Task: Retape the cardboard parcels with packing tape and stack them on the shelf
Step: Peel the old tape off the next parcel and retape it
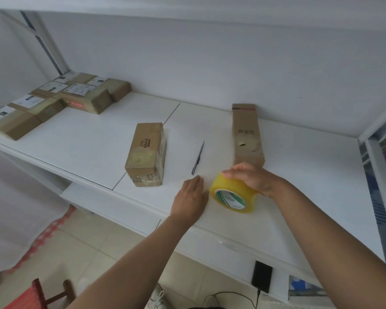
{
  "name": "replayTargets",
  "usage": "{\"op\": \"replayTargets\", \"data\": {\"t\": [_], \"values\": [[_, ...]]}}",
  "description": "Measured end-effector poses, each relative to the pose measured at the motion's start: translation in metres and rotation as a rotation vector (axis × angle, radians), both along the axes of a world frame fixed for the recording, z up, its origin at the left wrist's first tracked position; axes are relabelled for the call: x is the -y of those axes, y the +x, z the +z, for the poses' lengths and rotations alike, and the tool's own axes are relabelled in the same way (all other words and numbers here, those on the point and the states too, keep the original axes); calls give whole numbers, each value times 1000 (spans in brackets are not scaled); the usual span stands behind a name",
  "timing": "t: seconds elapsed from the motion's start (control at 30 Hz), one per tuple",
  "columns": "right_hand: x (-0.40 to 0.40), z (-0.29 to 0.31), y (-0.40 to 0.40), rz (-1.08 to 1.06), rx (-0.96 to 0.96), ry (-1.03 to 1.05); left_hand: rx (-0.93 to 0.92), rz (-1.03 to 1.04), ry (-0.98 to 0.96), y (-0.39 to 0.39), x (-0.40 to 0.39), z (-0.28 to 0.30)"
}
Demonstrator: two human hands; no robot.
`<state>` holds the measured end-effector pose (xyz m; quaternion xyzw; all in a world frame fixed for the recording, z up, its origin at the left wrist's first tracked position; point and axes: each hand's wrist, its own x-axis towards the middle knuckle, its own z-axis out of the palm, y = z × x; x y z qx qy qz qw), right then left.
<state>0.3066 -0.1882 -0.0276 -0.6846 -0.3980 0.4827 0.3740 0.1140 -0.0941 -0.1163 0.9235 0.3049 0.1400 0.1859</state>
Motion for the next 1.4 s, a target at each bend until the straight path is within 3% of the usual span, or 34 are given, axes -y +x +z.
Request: {"op": "replayTargets", "data": {"t": [0.23,0.37,0.63,0.7,0.9,1.07,1.27,1.4], "values": [[10,-10,4,-8,-126,75,12,50,174,-3,2,-3],[2,3,12,75,-176,-71,21,60,185,-2,1,-4],[-41,19,-15,149,259,-388,-21,6,194,-1,0,-7],[-38,13,-14,165,279,-321,1,49,159,-1,-1,-11],[-16,-11,-6,80,41,-92,59,204,69,0,-1,-11],[-13,-20,-15,64,-30,75,86,195,54,-5,-3,-9],[-7,-19,-18,55,-90,105,12,282,-46,-13,-13,-9],[1,-31,-15,-53,-192,160,24,231,49,-19,-18,-14]]}}
